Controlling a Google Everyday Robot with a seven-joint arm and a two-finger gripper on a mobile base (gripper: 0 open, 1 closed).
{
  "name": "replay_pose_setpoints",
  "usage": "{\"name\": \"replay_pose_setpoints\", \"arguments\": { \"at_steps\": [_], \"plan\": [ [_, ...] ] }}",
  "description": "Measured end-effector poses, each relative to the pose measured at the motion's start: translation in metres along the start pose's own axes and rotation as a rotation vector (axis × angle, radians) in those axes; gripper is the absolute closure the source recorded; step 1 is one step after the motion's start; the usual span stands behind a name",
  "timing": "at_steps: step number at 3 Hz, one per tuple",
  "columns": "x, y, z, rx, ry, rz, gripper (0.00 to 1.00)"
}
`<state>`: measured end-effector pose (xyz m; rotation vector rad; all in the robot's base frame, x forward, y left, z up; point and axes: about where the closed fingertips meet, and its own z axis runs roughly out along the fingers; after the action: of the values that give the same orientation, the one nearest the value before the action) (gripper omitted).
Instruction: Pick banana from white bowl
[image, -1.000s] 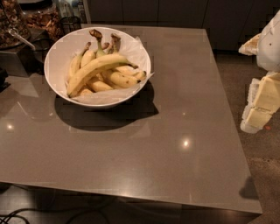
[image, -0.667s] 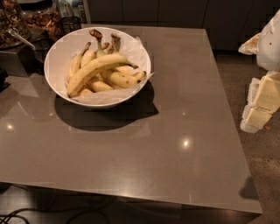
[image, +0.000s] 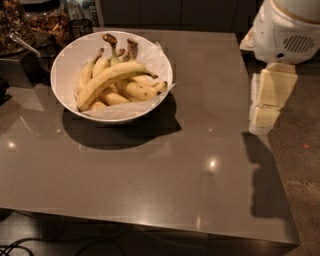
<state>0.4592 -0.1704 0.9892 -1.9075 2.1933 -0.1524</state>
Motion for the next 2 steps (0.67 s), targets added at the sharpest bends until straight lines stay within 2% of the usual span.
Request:
{"name": "replay_pose_setpoints", "arguments": {
  "at_steps": [1,2],
  "plan": [
    [-0.0304,-0.0089,0.0045,0.0,0.027,-0.084,0.0],
    [-0.036,-0.0145,0.0028,0.028,0.011,-0.087,0.0]
  ]
}}
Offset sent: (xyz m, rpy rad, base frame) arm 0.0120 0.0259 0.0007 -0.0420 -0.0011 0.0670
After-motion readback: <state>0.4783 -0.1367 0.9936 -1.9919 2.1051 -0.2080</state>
